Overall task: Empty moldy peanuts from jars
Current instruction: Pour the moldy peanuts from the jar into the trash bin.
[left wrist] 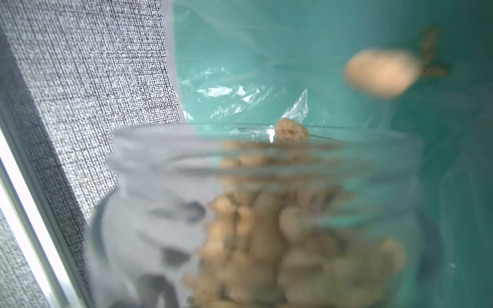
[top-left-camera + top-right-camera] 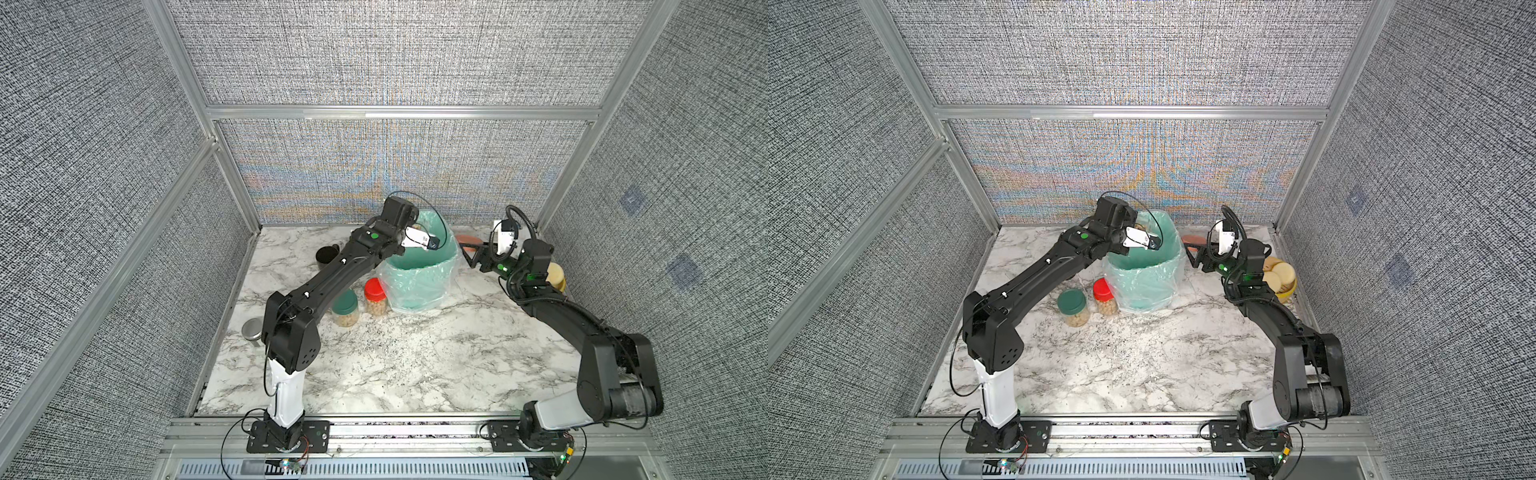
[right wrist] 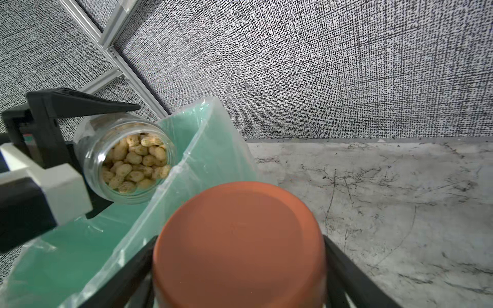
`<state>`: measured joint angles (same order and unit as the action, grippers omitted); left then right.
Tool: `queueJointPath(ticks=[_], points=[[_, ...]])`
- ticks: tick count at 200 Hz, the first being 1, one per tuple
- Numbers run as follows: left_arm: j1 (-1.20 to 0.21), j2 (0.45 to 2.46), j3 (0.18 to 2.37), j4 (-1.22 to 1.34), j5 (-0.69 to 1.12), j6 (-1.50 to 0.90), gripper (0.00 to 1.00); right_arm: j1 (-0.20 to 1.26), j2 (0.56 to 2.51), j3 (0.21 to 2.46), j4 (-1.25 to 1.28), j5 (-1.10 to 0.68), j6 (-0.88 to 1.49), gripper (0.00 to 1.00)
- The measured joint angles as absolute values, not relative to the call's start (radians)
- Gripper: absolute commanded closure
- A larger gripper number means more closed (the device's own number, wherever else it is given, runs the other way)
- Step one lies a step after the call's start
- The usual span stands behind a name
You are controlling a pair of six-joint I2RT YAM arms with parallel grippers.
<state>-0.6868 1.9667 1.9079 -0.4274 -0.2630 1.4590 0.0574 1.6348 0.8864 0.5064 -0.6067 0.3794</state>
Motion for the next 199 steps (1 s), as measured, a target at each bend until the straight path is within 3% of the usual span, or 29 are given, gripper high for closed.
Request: queueJointPath(ticks=[151, 199], points=[[-0.719, 1.969, 1.831, -0.242, -0.286, 2.017, 1.0, 0.052, 1.608, 0.855, 0.528, -0.63, 0.395, 0.37], [-0.719, 1.969, 1.835, -0.175, -0.287, 2.069, 1.0, 0.052, 1.602, 0.839, 0.552, -0.636, 0.409, 0.37]])
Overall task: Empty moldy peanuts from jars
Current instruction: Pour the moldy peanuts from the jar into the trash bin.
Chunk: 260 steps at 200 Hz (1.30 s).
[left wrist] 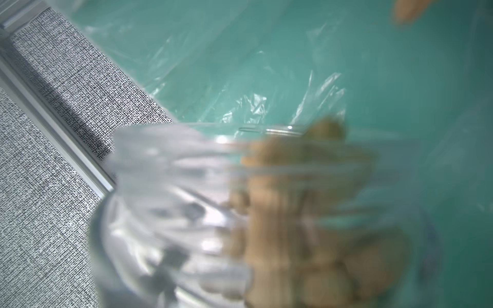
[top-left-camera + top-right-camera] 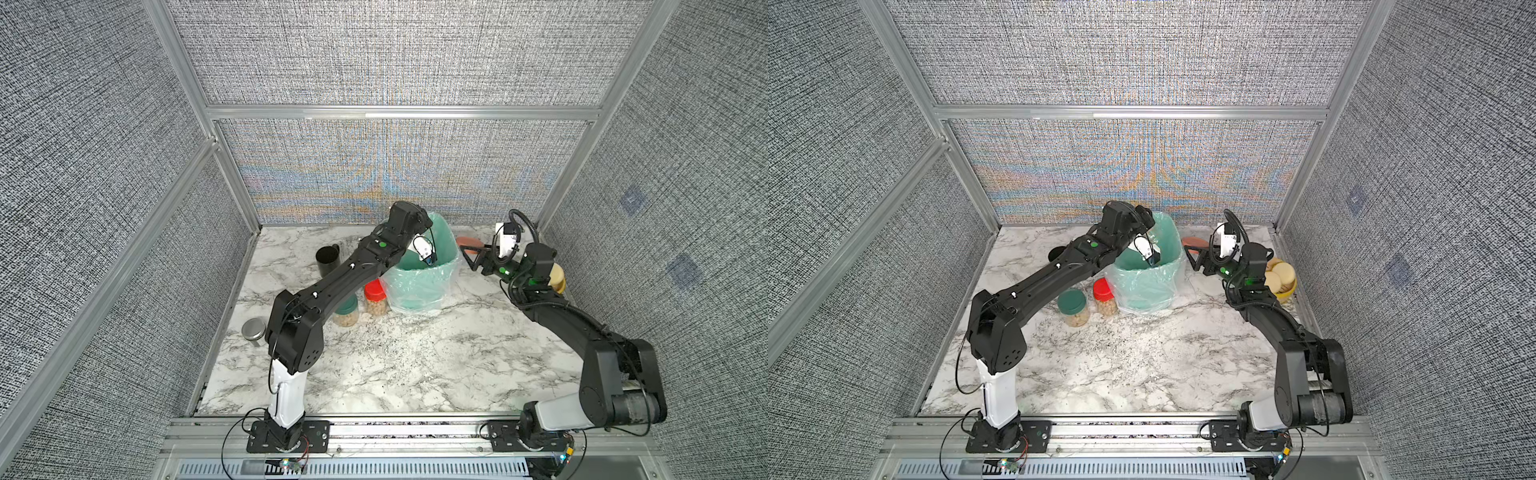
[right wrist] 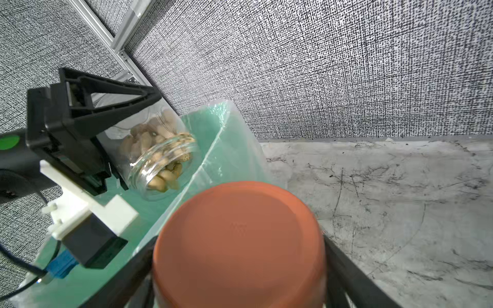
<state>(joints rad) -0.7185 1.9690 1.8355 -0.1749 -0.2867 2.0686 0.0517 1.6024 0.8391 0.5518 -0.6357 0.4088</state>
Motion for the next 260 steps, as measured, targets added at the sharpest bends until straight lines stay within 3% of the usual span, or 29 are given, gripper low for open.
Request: queueJointPath(ticks=[144, 236, 260], points=[[-0.704, 1.891, 1.728, -0.173, -0.314, 2.07, 1.0, 0.052, 1.581, 0.823, 0.573, -0.652, 0.437, 0.37], [-0.699, 1.89, 1.796, -0.091, -0.323, 2.07, 1.0, 0.052, 1.594, 0.815, 0.596, -0.664, 0.45, 0.37], [-0.698, 1.843, 1.713, -0.111, -0.319, 2.07, 1.0, 0.052, 1.594, 0.809, 0.602, -0.666, 0.45, 0.37]])
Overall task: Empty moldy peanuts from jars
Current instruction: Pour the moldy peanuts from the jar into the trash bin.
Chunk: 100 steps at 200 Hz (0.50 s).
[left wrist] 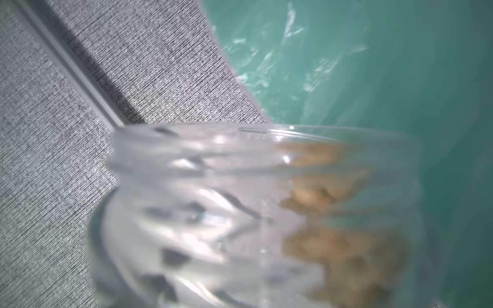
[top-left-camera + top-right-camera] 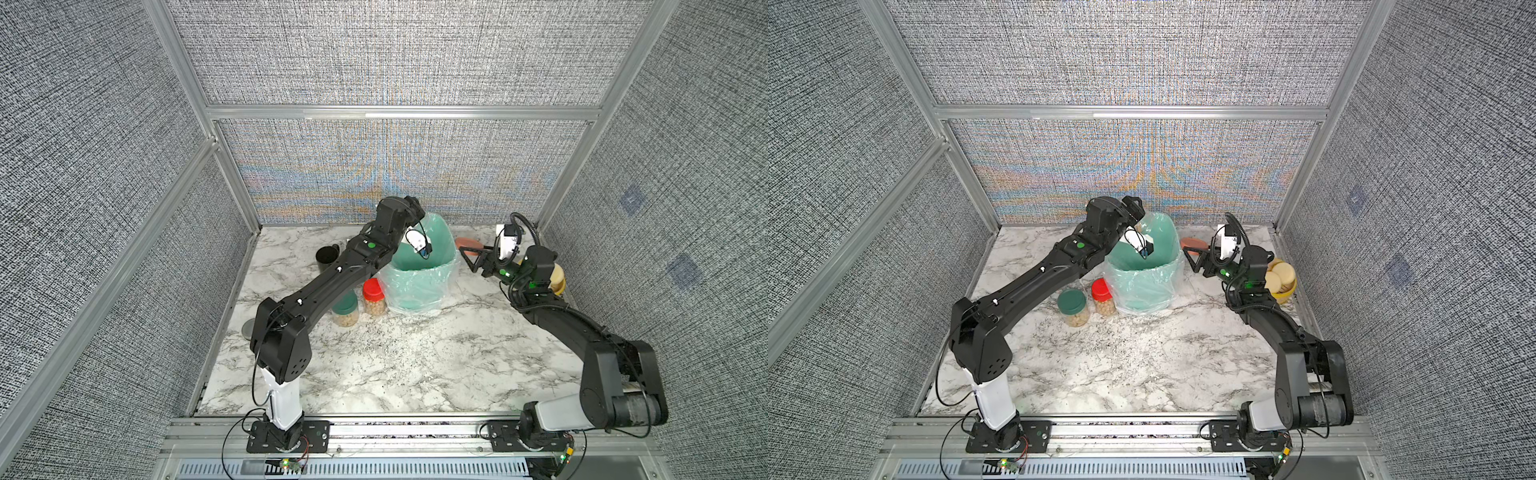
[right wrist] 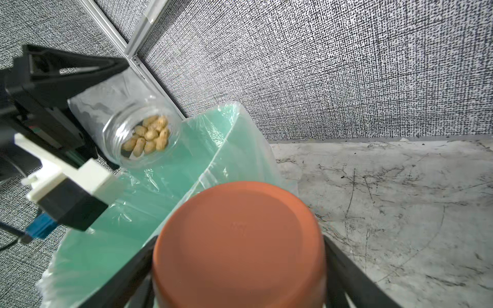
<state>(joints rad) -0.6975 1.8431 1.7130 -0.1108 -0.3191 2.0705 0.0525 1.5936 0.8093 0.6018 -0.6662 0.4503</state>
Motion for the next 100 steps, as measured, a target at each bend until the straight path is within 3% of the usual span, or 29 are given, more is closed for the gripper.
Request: queueJointPath(ticks=[100], points=[[-0.695, 1.827, 1.694, -0.108, -0.337, 2.07, 1.0, 0.053, 1.591, 0.809, 0.608, -0.674, 0.461, 0.37]])
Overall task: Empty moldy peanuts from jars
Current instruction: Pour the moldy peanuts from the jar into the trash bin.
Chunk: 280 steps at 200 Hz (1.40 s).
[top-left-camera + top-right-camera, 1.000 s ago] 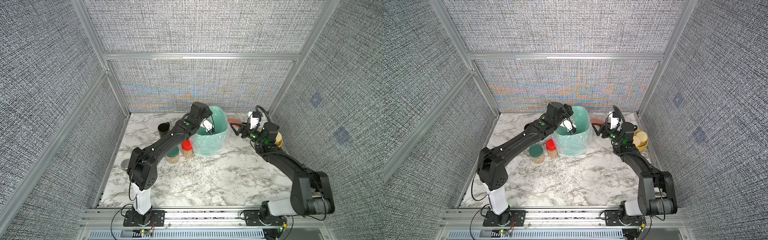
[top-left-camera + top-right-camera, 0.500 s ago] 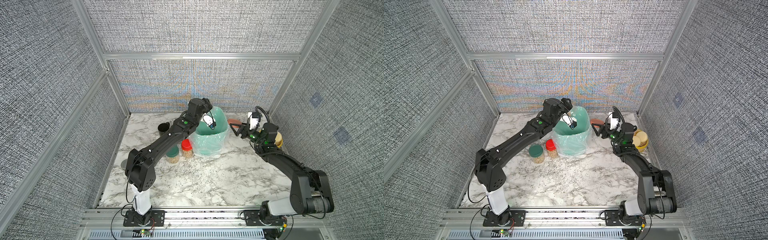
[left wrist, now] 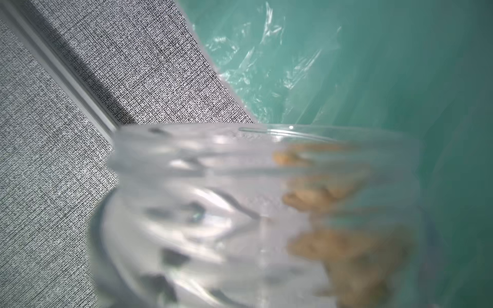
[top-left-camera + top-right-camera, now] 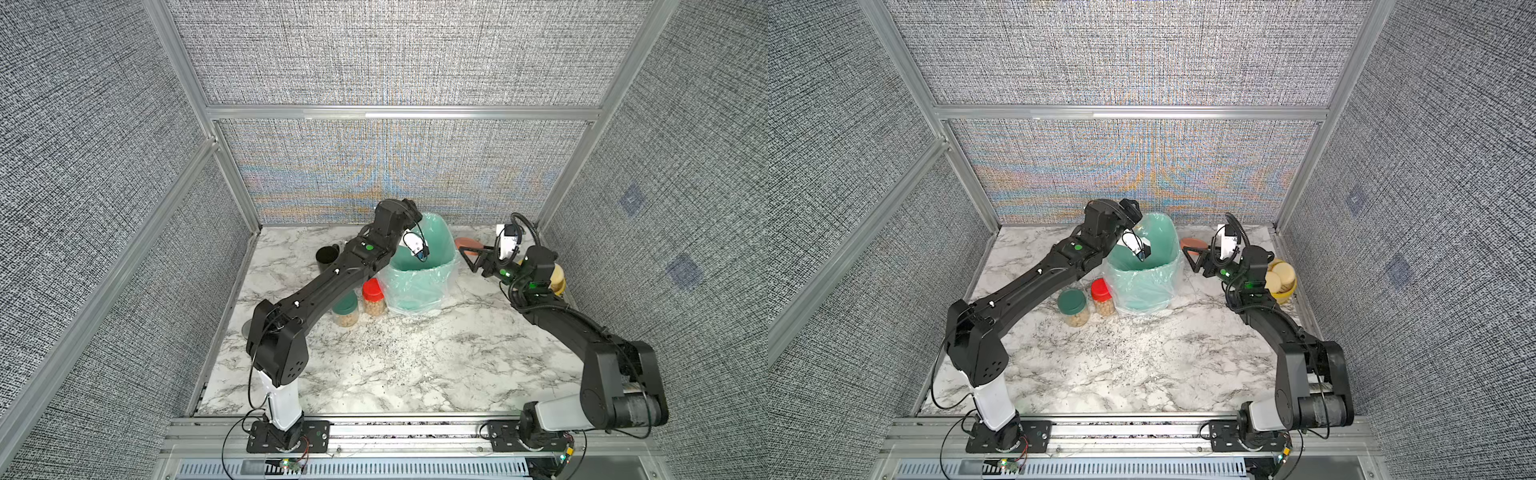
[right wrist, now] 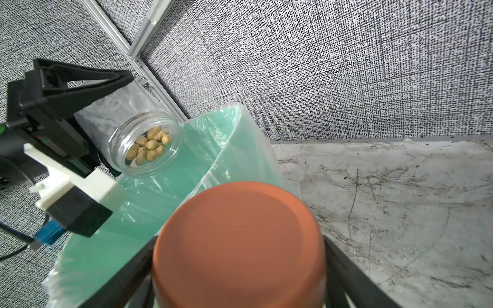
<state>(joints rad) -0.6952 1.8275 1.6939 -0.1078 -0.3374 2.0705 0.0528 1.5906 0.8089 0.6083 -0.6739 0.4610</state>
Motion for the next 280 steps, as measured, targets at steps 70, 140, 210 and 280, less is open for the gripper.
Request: queueJointPath(ticks=[70, 140, 210, 280], points=[[-0.695, 1.835, 1.695, -0.128, -0.324, 2.07, 1.0, 0.054, 1.595, 0.809, 0.609, -0.685, 0.464, 0.37], [-0.694, 1.843, 1.69, -0.076, -0.315, 2.07, 1.0, 0.054, 1.595, 0.809, 0.609, -0.685, 0.463, 0.37], [-0.687, 1.884, 1.744, -0.15, -0.332, 2.071, 1.0, 0.042, 1.586, 0.809, 0.602, -0.695, 0.449, 0.37], [-0.683, 1.895, 1.672, -0.108, -0.335, 2.071, 1.0, 0.044, 1.585, 0.809, 0.608, -0.697, 0.45, 0.37]])
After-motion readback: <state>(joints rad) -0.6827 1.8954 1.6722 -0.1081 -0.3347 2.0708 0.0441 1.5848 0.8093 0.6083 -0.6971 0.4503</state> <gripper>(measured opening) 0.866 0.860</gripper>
